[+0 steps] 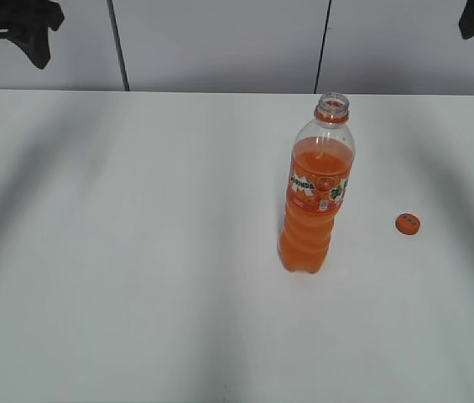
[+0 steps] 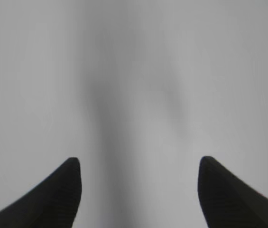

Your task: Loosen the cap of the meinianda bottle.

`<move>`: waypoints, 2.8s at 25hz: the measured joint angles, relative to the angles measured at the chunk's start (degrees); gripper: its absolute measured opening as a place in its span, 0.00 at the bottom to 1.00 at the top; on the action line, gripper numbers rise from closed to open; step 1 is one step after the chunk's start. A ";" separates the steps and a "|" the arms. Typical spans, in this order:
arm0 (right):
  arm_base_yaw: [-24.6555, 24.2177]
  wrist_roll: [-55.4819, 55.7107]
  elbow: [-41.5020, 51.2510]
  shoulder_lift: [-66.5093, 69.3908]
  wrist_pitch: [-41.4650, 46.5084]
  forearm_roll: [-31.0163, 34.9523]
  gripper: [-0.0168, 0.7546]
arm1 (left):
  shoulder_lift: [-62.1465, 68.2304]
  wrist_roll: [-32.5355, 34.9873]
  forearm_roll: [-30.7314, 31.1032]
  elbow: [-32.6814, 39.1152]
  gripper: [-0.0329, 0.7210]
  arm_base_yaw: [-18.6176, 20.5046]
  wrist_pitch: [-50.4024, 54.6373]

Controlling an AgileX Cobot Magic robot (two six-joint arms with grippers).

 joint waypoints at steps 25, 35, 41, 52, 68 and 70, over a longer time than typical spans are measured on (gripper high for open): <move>0.00 -2.75 61.79 -60.57 -7.93 0.81 0.74 | -60.13 0.00 -3.28 60.44 0.67 0.00 -9.67; 0.00 -2.75 70.40 -69.72 -9.05 0.81 0.74 | -72.68 0.00 -3.42 70.57 0.67 0.00 -10.98; 0.00 -2.75 73.80 -74.75 -9.76 1.02 0.74 | -78.85 0.00 -3.44 75.23 0.67 0.00 -10.46; 0.00 -2.75 74.15 -85.93 -10.76 1.15 0.70 | -94.44 0.00 -3.48 75.22 0.65 0.00 -10.65; 0.00 -2.75 74.42 -98.71 -10.76 1.67 0.69 | -110.94 0.00 -3.43 75.36 0.65 0.00 -10.50; 0.00 -2.75 74.50 -98.71 -10.76 1.70 0.69 | -110.94 0.00 -3.43 75.51 0.65 0.00 -10.50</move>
